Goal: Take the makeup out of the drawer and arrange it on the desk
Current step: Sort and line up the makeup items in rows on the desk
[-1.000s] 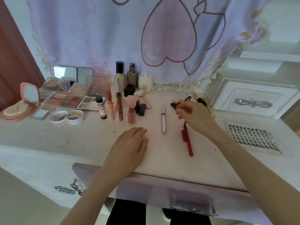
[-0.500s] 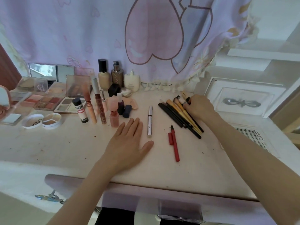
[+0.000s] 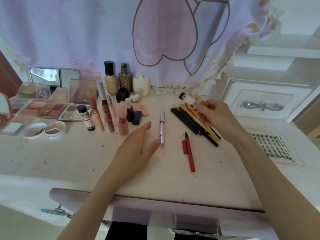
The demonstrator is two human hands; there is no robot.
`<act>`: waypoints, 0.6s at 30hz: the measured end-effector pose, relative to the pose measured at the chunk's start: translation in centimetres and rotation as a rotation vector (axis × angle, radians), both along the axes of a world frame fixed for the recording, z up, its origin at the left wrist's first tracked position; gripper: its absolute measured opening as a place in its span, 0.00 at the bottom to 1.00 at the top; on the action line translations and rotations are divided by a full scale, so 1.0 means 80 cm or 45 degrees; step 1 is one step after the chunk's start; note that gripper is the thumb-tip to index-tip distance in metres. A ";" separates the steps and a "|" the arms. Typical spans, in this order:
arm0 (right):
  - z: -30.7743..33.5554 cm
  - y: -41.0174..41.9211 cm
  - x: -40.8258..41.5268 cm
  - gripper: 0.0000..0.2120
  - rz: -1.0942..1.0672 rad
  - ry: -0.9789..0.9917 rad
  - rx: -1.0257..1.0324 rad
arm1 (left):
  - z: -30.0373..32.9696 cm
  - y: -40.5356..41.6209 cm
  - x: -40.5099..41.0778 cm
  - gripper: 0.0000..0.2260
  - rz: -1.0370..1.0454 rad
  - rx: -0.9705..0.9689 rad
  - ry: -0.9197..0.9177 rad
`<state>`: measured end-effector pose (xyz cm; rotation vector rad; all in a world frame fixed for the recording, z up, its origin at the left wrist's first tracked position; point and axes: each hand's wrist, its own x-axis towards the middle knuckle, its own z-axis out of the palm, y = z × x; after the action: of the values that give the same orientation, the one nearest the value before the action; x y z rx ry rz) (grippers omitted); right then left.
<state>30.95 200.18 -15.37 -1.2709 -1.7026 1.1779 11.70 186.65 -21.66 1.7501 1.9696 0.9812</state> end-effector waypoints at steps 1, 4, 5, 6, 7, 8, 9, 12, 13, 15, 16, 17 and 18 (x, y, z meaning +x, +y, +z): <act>0.001 -0.012 -0.001 0.05 0.078 0.079 -0.072 | 0.001 -0.001 0.000 0.33 -0.007 0.042 -0.065; 0.000 -0.042 -0.011 0.04 0.258 0.146 -0.209 | 0.005 -0.004 0.004 0.35 -0.028 0.143 -0.199; -0.001 -0.050 -0.015 0.03 0.301 0.149 -0.243 | 0.007 -0.005 0.005 0.33 -0.045 0.183 -0.234; -0.003 -0.058 -0.019 0.03 0.341 0.158 -0.283 | 0.008 -0.006 0.006 0.29 -0.068 0.229 -0.247; -0.004 -0.064 -0.023 0.03 0.379 0.174 -0.328 | 0.009 -0.009 0.007 0.24 -0.086 0.283 -0.228; -0.005 -0.071 -0.027 0.04 0.412 0.197 -0.377 | 0.010 -0.011 0.007 0.19 -0.099 0.346 -0.188; -0.007 -0.076 -0.030 0.05 0.434 0.230 -0.424 | 0.011 -0.015 0.008 0.14 -0.102 0.409 -0.142; -0.008 -0.087 -0.036 0.09 0.439 0.364 -0.536 | 0.013 -0.020 0.008 0.09 -0.060 0.515 -0.099; -0.009 -0.090 -0.037 0.10 0.431 0.400 -0.558 | 0.013 -0.020 0.008 0.09 -0.047 0.514 -0.099; -0.010 -0.095 -0.040 0.10 0.427 0.398 -0.562 | 0.012 -0.018 0.007 0.09 -0.034 0.491 -0.081; -0.011 -0.098 -0.040 0.10 0.433 0.362 -0.533 | 0.012 -0.017 0.007 0.10 -0.033 0.476 -0.075; -0.014 -0.101 -0.041 0.10 0.435 0.329 -0.490 | 0.012 -0.016 0.008 0.10 -0.033 0.467 -0.074; -0.016 -0.103 -0.042 0.10 0.427 0.305 -0.445 | 0.011 -0.015 0.008 0.10 -0.034 0.465 -0.077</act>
<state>27.59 191.96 -16.68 -1.0060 -1.6159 1.8131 12.35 185.42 -20.75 1.8960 1.8109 1.4395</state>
